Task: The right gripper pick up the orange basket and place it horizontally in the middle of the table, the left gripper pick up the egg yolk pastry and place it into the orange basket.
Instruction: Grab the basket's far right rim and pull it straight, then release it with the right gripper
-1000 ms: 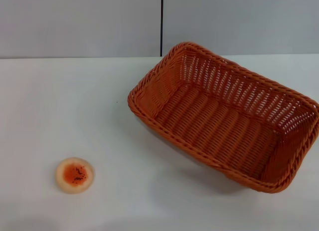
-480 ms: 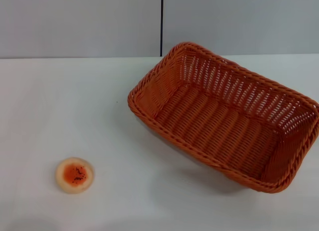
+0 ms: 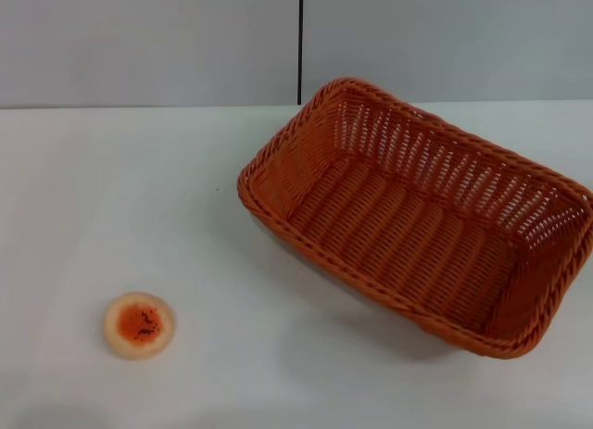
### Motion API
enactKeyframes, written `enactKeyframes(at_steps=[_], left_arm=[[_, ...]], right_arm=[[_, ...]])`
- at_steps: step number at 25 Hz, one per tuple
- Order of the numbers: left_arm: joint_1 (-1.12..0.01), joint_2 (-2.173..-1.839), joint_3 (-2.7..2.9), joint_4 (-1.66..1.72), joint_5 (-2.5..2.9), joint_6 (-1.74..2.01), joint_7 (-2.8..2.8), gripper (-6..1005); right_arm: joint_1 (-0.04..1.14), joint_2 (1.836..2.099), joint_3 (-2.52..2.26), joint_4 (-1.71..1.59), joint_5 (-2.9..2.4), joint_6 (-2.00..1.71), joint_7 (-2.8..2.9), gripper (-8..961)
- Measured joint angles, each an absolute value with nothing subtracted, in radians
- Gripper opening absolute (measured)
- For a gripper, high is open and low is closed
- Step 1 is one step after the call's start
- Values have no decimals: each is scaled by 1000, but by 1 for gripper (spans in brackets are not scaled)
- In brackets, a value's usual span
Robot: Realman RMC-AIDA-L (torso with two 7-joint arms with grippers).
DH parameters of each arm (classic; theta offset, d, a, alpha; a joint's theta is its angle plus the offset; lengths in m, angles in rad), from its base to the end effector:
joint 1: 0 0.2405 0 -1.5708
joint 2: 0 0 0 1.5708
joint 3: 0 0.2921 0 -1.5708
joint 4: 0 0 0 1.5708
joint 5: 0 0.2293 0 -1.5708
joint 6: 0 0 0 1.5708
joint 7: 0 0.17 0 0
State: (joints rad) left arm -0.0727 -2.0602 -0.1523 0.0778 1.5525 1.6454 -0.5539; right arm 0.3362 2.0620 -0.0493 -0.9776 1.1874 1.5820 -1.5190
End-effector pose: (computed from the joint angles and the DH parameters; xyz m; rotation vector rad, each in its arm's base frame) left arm -0.4564 0.1982 0.0419 -1.3004 -0.6261 -0.8470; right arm 0.4030 0.3156 0.1458 -1.8397 0.9109 0.8261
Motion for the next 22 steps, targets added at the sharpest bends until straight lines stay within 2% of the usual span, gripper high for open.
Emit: enactKeyframes(at_steps=[3,4,5,8,9,10,12,14,16,18,19,20,22], left_arm=[[-75,-2061,-152,76,1553,1639,-554,843],[-75,-2062,-152,74,1553,1639,-554,843],[-75,-2062,-152,74,1553,1639,-554,843],[-69,-2063,-152,71,1552,1637,-554,843],[-66,-2063,-152,70,1552,1637,-554,843],[-63,-2063,-152,70,1552,1637,-554,843],[-57,-2064,-152,69,1552,1637,-554,843],[-50,-2065,-152,66,1552,1637,-554,843],[-49,-2066,-152,66,1552,1637,-554,843],[-48,-2067,-151,63,1553,1637,-554,843],[-47,-2068,-150,60,1554,1637,-554,843],[-46,-2068,-148,56,1554,1637,-554,843],[-41,-2068,-145,50,1555,1637,-554,843]], right_arm=[[385,2001,-227,-1070,1105,1581,-1300,770],[411,1957,-349,-1090,1088,1586,-1189,770],[411,1957,-349,-1090,1088,1586,-1189,769],[453,1895,-539,-1112,1061,1595,-1057,767],[498,1860,-640,-1120,1019,1611,-989,767],[498,1860,-640,-1120,1019,1611,-989,766],[562,1834,-706,-1101,949,1652,-951,765],[630,1821,-737,-1055,870,1705,-940,764],[703,1823,-750,-1000,781,1747,-938,763],[759,1835,-752,-960,702,1766,-938,762],[802,1852,-756,-923,643,1770,-947,762],[802,1852,-756,-923,643,1770,-947,761],[829,1871,-772,-892,618,1762,-957,760]])
